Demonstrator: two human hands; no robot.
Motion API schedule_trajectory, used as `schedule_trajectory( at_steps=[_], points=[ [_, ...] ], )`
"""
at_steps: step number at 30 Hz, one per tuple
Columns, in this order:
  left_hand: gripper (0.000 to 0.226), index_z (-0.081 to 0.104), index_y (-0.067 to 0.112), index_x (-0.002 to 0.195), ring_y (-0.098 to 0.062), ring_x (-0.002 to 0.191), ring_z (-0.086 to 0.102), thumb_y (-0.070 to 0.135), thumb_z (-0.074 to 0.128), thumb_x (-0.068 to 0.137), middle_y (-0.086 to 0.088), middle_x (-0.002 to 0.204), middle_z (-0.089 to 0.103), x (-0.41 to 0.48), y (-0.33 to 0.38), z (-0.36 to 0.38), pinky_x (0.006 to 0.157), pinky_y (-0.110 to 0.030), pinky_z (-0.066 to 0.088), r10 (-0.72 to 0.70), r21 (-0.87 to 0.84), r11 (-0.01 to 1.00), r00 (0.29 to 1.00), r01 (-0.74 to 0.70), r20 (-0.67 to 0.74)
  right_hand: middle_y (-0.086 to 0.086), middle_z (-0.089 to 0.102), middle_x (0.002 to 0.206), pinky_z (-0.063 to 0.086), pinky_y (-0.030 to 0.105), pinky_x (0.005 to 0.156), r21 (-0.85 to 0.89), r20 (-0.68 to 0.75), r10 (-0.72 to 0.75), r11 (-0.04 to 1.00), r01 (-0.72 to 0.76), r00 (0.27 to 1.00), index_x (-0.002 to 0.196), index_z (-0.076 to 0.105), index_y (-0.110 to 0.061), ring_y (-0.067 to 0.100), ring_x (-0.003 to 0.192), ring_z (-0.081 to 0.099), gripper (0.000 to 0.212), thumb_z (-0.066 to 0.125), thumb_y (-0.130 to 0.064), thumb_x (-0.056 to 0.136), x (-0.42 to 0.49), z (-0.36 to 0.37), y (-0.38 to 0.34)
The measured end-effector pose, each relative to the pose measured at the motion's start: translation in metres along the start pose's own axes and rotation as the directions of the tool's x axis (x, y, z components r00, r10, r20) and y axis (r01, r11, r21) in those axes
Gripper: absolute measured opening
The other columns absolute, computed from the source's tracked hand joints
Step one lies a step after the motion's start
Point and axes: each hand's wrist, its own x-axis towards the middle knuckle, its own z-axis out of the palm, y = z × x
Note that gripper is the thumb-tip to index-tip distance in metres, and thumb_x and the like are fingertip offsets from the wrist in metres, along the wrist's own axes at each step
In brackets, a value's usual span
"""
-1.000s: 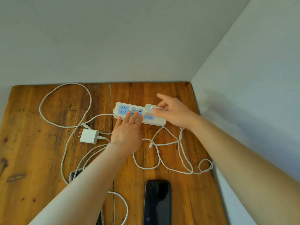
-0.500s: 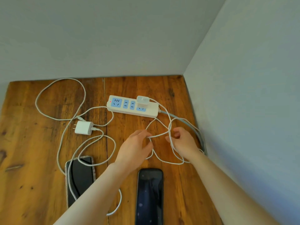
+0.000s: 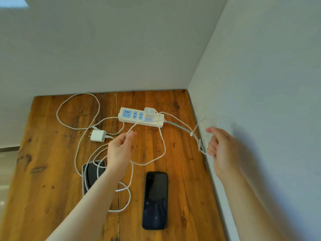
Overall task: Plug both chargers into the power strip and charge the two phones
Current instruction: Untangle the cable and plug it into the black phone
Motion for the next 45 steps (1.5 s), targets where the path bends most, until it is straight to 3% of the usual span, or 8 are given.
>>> schedule_trajectory(
  at_steps=[9, 14, 22, 27, 32, 37, 43, 45],
  points=[
    [0.033, 0.067, 0.021, 0.103, -0.001, 0.060, 0.054, 0.046, 0.047, 0.094, 0.008, 0.086, 0.065, -0.055, 0.059, 0.010, 0.045, -0.007, 0.041, 0.113, 0.246, 0.953, 0.963, -0.174, 0.244, -0.011, 0.045, 0.044, 0.032, 0.016, 0.039, -0.217, 0.266, -0.162, 0.950, 0.223, 0.950, 0.097, 0.069, -0.018, 0.005, 0.039, 0.036, 0.023, 0.046, -0.017, 0.098, -0.075, -0.021, -0.087],
    [0.059, 0.031, 0.025, 0.147, -0.027, 0.142, 0.020, 0.024, 0.054, 0.092, -0.005, 0.155, 0.023, -0.085, 0.080, 0.007, 0.108, -0.046, 0.032, 0.108, 0.403, 0.875, 0.918, -0.270, 0.381, -0.003, 0.055, 0.057, 0.044, 0.017, 0.050, -0.078, 0.362, -0.187, 0.970, 0.230, 0.913, 0.087, 0.072, -0.022, 0.011, 0.051, 0.047, 0.031, 0.044, -0.012, 0.097, -0.112, -0.053, -0.106],
    [0.029, 0.054, 0.023, 0.123, -0.013, 0.071, 0.064, 0.025, 0.053, 0.095, 0.008, 0.073, 0.065, -0.155, 0.106, 0.035, 0.075, -0.037, 0.057, 0.181, 0.074, 0.938, 0.660, -0.340, 0.729, -0.006, 0.042, 0.048, 0.036, 0.016, 0.045, -0.312, 0.484, -0.117, 0.903, 0.296, 0.867, 0.096, 0.071, -0.033, 0.008, 0.046, 0.037, 0.021, 0.053, -0.023, 0.094, -0.152, -0.083, -0.090],
    [0.015, 0.061, 0.014, 0.098, -0.006, 0.045, 0.046, 0.019, 0.047, 0.097, 0.003, 0.054, 0.049, -0.123, 0.091, 0.012, 0.046, -0.020, 0.047, -0.118, -0.281, 0.938, 0.951, 0.201, 0.286, -0.010, 0.047, 0.041, 0.031, 0.014, 0.042, -0.735, 0.203, -0.243, 0.602, 0.312, 0.949, 0.084, 0.067, -0.024, 0.006, 0.041, 0.045, 0.010, 0.063, -0.016, 0.085, -0.158, -0.117, -0.078],
    [0.022, 0.052, 0.009, 0.085, -0.008, 0.033, 0.044, 0.011, 0.037, 0.100, -0.002, 0.052, 0.048, -0.104, 0.060, -0.020, 0.035, -0.013, 0.038, -0.496, -0.667, 0.401, 0.761, 0.628, 0.418, -0.008, 0.050, 0.051, 0.035, 0.029, 0.051, -0.884, 0.116, -0.431, 0.366, 0.291, 0.895, 0.083, 0.062, -0.015, 0.021, 0.050, 0.049, 0.009, 0.058, -0.018, 0.090, -0.187, -0.114, -0.060],
    [0.018, 0.059, 0.006, 0.092, -0.011, 0.039, 0.061, 0.019, 0.048, 0.097, -0.008, 0.075, 0.065, -0.104, 0.047, -0.041, 0.038, -0.014, 0.046, -0.532, -0.670, 0.410, 0.759, 0.619, 0.375, 0.007, 0.060, 0.061, 0.040, 0.038, 0.067, -0.938, 0.068, -0.683, 0.204, 0.280, 0.727, 0.079, 0.061, -0.005, 0.032, 0.058, 0.055, 0.014, 0.059, -0.013, 0.090, -0.207, -0.109, -0.065],
    [0.031, 0.050, 0.006, 0.124, -0.024, 0.070, 0.074, 0.021, 0.037, 0.101, -0.013, 0.097, 0.072, -0.099, 0.030, -0.064, 0.053, -0.022, 0.057, -0.444, -0.703, 0.384, 0.788, 0.598, 0.428, -0.005, 0.038, 0.034, 0.052, 0.025, 0.054, 0.148, -0.396, -0.249, 0.933, 0.329, 0.884, 0.061, 0.048, -0.016, 0.014, 0.034, 0.047, 0.047, 0.048, -0.053, 0.090, -0.222, -0.114, -0.100],
    [0.038, 0.042, 0.009, 0.136, -0.029, 0.094, 0.071, 0.021, 0.032, 0.102, -0.014, 0.116, 0.067, -0.094, 0.021, -0.071, 0.065, -0.026, 0.059, -0.422, -0.678, 0.447, 0.806, 0.583, 0.414, -0.007, 0.035, 0.034, 0.043, 0.025, 0.043, -0.160, -0.412, -0.279, 0.959, 0.233, 0.868, 0.058, 0.046, -0.017, 0.013, 0.031, 0.035, 0.050, 0.057, -0.062, 0.077, -0.230, -0.127, -0.100]
  ],
)
